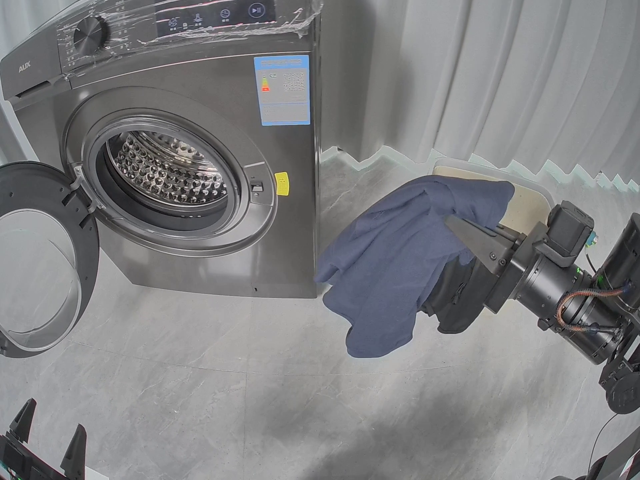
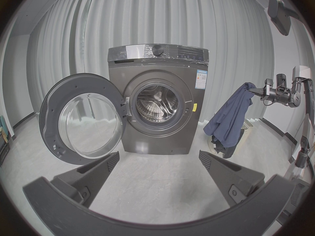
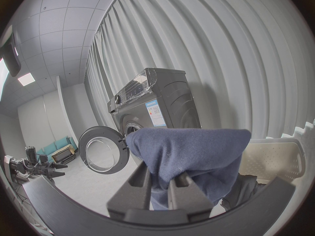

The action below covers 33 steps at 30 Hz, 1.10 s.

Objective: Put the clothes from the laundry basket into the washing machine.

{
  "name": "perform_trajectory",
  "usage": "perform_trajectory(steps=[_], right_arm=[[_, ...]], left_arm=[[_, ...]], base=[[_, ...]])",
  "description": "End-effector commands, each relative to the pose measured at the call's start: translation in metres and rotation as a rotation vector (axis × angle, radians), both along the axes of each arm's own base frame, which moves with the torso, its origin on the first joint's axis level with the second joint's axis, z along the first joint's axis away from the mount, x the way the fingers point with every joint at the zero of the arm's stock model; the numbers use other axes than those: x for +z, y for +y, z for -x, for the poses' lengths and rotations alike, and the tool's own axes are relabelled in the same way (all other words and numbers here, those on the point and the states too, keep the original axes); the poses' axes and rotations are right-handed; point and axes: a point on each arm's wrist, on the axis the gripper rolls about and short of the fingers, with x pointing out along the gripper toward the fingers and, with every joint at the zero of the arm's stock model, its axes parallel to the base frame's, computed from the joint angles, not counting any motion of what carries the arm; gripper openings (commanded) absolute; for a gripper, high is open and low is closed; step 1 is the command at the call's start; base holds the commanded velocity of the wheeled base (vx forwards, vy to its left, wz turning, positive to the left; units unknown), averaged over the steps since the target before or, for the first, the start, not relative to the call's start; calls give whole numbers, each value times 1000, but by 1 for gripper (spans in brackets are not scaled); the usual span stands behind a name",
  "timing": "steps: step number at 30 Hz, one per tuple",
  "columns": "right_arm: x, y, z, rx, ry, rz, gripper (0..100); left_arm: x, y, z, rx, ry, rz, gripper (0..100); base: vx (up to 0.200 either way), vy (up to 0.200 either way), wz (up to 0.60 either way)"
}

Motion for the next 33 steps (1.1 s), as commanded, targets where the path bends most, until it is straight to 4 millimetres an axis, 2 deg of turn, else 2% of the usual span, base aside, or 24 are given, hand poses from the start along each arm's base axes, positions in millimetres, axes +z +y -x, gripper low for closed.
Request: perform_trajectory(steps=[1,15,27,33], right_arm=[[-1,0,0,-1,3,2,0],[-1,0,-1,-5,3,2,0],[-3,0,-3,-8,11,8,0],[-3,0,-3,-10,11,8,0]], left_arm=[[-5,0,-1,-1,9,1,100],[-5,0,-1,-3,9,2,100],[-5,0,-1,-3,9,4,100],[-5,0,-1,-1,9,7,100]], base=[[0,200,0],[0,200,0],[0,0,0],[0,200,0]])
